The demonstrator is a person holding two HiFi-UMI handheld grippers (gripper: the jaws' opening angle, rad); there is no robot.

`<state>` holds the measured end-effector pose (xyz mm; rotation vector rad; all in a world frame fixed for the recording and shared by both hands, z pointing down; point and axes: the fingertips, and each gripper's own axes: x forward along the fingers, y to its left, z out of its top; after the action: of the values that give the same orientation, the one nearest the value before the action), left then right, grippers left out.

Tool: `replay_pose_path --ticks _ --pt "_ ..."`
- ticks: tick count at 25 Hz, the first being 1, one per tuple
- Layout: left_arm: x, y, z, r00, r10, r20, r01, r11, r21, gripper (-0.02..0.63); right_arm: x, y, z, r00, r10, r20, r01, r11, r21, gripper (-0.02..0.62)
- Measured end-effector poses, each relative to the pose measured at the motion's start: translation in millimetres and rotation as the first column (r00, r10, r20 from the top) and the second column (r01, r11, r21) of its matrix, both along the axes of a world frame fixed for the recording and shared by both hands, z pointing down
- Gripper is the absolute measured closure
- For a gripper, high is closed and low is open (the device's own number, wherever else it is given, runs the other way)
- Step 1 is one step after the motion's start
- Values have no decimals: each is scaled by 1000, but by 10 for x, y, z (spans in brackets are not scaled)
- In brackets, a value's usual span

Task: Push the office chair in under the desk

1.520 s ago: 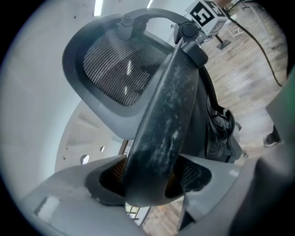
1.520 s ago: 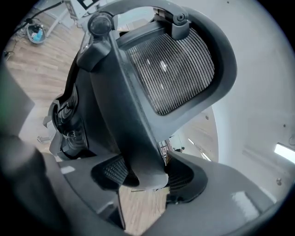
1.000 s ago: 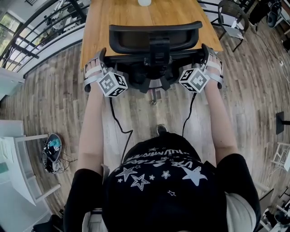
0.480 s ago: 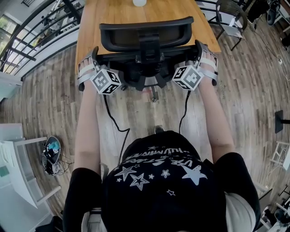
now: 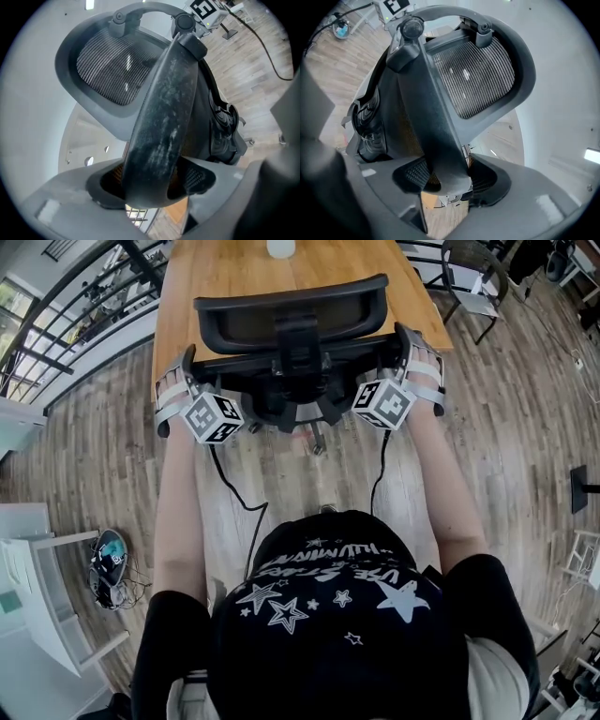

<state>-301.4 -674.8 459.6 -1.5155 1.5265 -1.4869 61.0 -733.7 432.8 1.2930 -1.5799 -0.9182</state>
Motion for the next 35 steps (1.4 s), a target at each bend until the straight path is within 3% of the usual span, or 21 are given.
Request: replay_pose_path --ticks 13,21,31,35 --pt "20 69 20 1000 -21 0 21 999 -42 270 2 22 -10 998 -34 48 36 998 -51 339" --pt "10 328 -89 996 -49 -71 49 999 -5 270 58 172 -35 998 -12 64 16 998 -61 354" --pt "184 938 -278 976 -13 -219 21 999 36 270 -9 671 -293 986 7 169 1 999 -49 387" --pt "403 1241 -253 936 23 -352 -6 999 48 270 -24 960 -315 971 27 237 -7 996 -86 399"
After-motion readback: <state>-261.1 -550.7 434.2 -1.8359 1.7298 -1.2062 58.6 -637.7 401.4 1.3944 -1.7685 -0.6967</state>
